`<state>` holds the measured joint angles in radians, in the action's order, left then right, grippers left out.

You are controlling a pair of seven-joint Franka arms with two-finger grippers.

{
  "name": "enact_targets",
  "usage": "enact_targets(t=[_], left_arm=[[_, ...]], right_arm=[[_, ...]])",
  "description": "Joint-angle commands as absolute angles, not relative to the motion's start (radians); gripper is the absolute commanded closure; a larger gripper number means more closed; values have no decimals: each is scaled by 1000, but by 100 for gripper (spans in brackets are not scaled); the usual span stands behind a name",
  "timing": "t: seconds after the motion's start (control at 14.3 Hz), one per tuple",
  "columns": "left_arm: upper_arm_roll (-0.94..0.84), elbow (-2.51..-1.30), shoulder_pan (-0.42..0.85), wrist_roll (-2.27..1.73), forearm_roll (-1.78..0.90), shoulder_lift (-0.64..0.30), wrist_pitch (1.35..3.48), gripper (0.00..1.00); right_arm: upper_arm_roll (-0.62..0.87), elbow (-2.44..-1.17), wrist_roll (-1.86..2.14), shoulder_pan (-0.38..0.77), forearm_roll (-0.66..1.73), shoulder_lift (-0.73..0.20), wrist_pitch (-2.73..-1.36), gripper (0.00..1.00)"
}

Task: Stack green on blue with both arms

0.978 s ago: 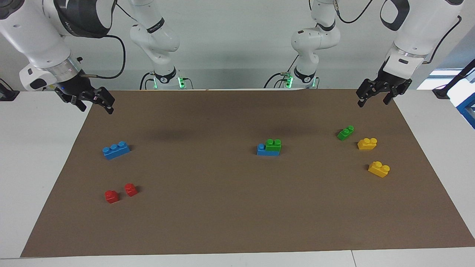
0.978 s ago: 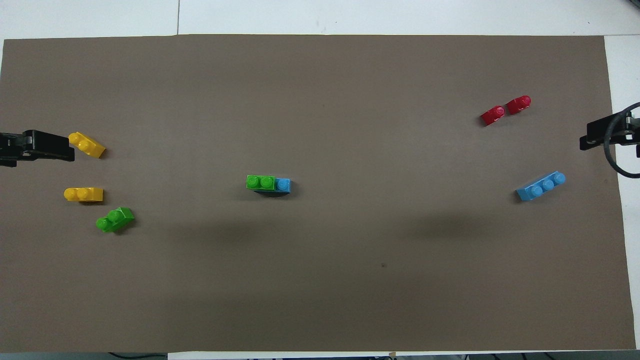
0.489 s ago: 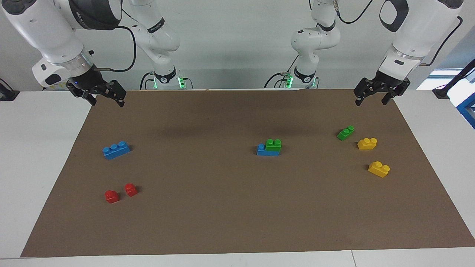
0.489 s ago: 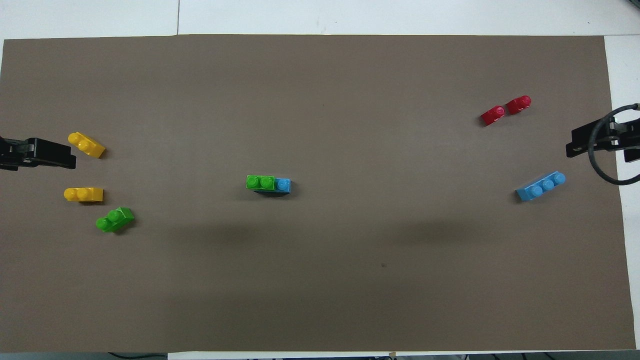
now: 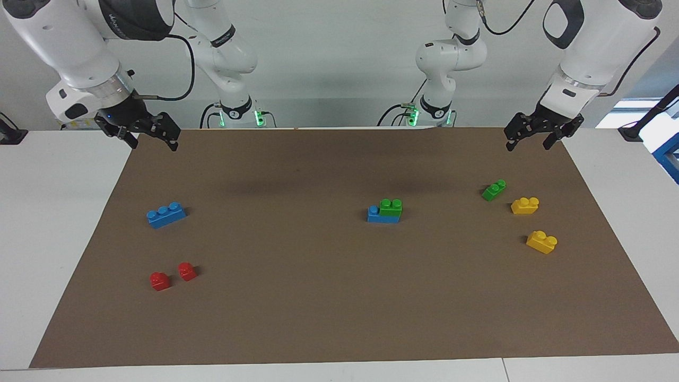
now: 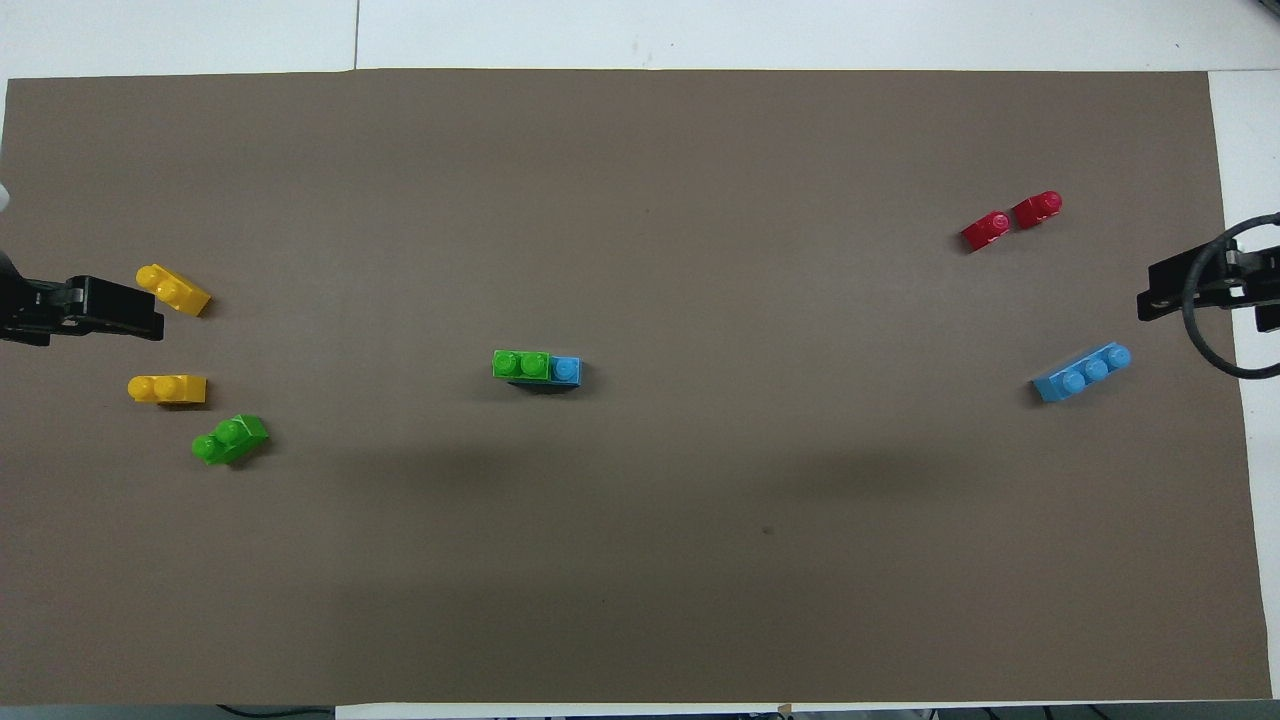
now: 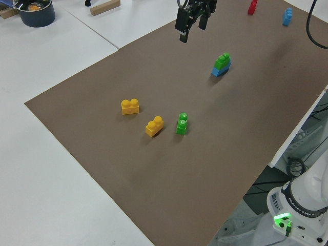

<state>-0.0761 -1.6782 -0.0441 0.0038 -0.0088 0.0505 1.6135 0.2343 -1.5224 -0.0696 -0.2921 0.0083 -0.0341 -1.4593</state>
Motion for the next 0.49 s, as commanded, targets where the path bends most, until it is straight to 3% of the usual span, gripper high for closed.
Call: enact_targets(t=[0.0, 0.21, 0.42], left_arm=[[-58, -1654, -23, -12, -3, 34, 1592, 0], [-57, -1643, -20, -12, -6, 6, 1595, 0], [-61, -1657, -20, -15, -8, 18, 1603, 0]], right_arm=[[233, -1532, -72, -310, 3, -20, -1450, 0], [219, -1529, -66, -292, 3, -20, -1439, 0], [15, -1523, -66, -97, 0, -15, -1440, 0]])
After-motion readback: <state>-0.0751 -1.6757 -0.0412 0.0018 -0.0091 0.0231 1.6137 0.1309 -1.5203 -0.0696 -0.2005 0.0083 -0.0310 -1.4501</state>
